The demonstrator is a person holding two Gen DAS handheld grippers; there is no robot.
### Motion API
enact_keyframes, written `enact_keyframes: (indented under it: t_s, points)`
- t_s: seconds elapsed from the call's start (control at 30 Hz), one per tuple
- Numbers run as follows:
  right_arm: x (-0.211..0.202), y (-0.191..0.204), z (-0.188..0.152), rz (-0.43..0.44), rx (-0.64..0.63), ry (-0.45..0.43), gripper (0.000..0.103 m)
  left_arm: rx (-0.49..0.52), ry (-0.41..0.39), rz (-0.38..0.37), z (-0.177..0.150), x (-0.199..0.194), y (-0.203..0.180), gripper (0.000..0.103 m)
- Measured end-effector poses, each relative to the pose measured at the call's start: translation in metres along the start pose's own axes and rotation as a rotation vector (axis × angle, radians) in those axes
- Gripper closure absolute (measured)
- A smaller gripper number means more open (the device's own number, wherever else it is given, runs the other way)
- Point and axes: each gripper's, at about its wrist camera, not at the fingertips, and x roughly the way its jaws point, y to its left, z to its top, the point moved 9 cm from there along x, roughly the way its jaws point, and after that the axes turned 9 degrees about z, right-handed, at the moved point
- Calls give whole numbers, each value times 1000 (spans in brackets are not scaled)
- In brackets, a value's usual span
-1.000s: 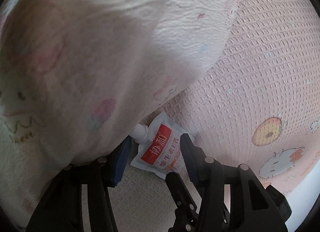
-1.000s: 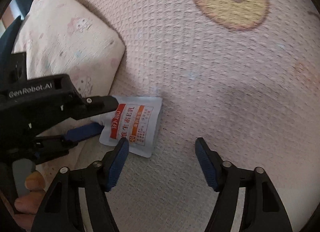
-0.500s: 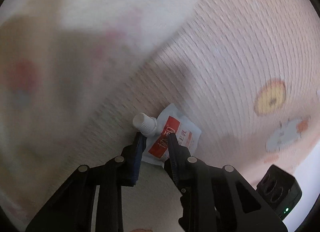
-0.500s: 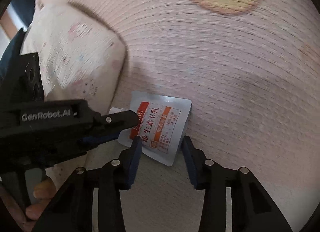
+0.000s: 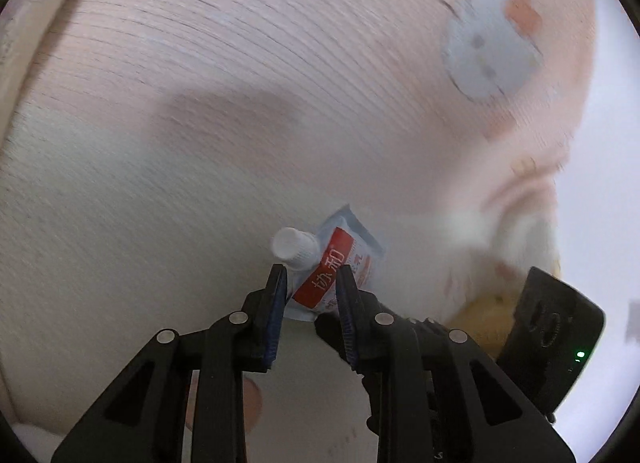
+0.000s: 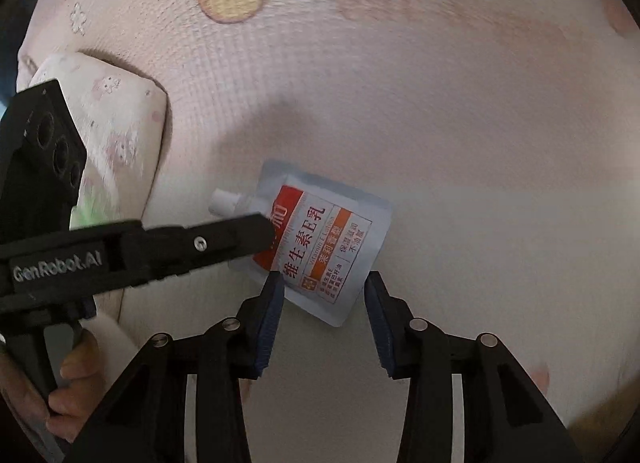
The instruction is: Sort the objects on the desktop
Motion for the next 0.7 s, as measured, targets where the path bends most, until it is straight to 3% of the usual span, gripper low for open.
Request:
enact_keyframes:
  t_s: [0.07,0.13,0.2,0.37,0.53,0.7]
  points:
    - [-5,0,-6,-6,30,8,64,8,32,-29,-16,-1,-4,75]
    - [-14,1,-26,-20,55,1,64,12,54,-39,-6,6,-16,75]
    - [-25,1,-35,-27,62,-5,64,25,60,-36,-17,8,-26,75]
    - [-37,-10,-54,-88,69,11,64,147,87,-24,-47,20,-66,75]
    - [-65,-24,-78,-95,142,-12,64,215,164,-46,-84,13,-70,77]
    - [-77,-28,-109,-70,211,-5,64,293,217,24,-116,17,-70,80]
